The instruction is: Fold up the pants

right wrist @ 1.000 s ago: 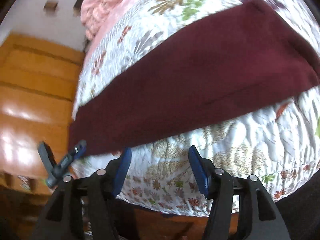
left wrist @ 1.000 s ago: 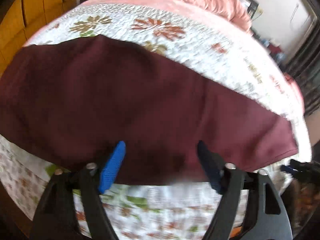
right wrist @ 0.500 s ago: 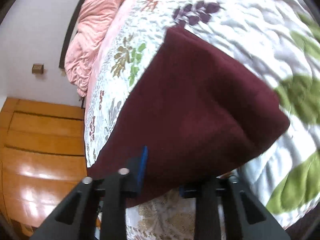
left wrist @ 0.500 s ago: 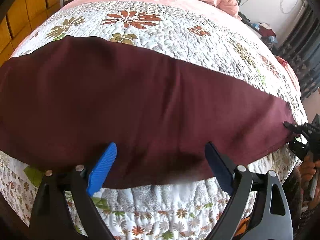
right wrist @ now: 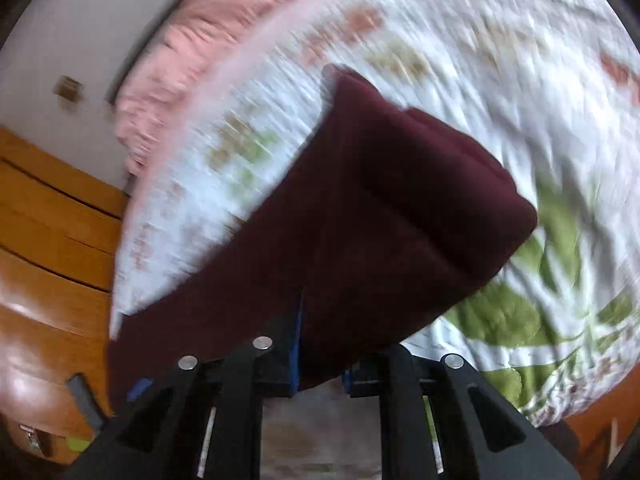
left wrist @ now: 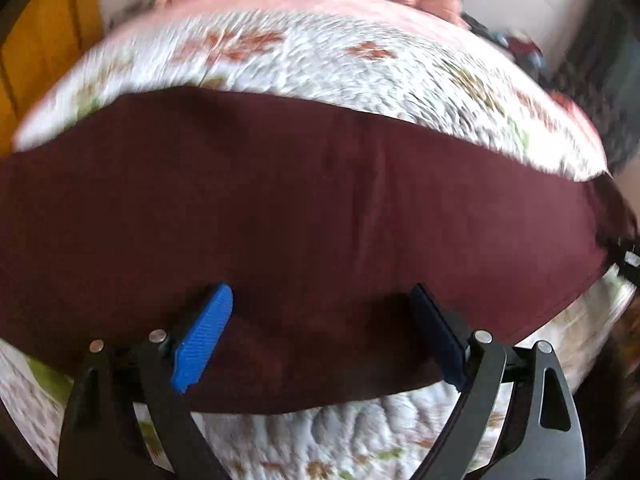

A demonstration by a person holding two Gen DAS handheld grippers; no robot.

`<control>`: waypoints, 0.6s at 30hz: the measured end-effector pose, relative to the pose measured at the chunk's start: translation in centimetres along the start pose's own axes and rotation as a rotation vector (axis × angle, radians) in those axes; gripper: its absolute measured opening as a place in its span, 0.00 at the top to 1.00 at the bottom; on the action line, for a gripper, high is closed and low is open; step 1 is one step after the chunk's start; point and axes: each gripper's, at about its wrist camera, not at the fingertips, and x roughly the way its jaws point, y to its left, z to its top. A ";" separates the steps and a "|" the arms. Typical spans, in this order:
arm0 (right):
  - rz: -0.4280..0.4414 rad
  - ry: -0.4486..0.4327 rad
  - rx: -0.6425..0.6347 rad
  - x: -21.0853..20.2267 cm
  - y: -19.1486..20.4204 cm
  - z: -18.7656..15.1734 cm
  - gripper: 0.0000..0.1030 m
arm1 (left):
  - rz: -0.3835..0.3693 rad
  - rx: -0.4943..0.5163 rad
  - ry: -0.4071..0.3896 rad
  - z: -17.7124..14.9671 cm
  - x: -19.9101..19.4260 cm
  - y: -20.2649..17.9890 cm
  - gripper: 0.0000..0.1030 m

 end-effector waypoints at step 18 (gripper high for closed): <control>-0.205 -0.098 -0.169 -4.8 3.8 -0.1 0.42 | -0.005 -0.081 -0.012 -0.6 -1.5 2.6 0.11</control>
